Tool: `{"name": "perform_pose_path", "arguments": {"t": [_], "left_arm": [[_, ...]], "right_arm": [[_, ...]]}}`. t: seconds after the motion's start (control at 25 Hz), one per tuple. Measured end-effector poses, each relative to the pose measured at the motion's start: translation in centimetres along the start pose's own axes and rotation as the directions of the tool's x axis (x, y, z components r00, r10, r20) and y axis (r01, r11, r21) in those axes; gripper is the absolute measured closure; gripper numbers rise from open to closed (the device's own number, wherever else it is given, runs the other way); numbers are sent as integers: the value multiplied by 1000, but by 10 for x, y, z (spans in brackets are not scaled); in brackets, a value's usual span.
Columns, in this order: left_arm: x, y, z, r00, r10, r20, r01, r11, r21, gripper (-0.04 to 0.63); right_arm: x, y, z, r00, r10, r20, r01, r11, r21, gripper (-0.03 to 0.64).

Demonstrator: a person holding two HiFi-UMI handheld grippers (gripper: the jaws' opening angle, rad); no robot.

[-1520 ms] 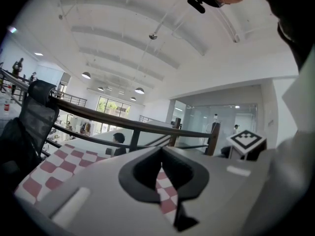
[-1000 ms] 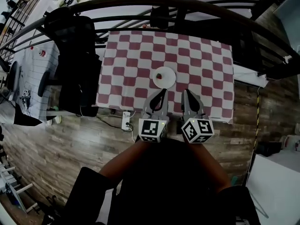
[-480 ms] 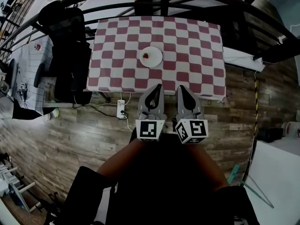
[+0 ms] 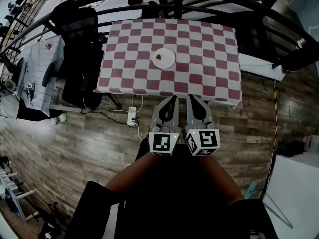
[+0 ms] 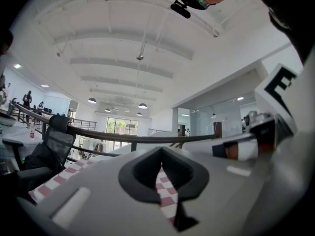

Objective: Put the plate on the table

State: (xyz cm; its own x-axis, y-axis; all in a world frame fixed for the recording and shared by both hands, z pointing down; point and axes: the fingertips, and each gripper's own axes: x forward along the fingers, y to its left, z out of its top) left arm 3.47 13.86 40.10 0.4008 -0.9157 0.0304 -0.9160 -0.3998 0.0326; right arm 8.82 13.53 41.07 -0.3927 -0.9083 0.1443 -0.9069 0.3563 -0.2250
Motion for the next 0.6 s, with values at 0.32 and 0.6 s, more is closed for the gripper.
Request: {"name": "perform_pose_path", "arguments": {"t": [0.32,0.6], "left_arm": [[-24,16,9,999,42,15,-42,999,7,586],[-17,20,7,999,44,19,-44,999,6,586]], "right_arm": [[-1,28,2,999,48,17,-47,997,-62,620],[4,24,1,999,37,3,-36,996,-86,620]]}}
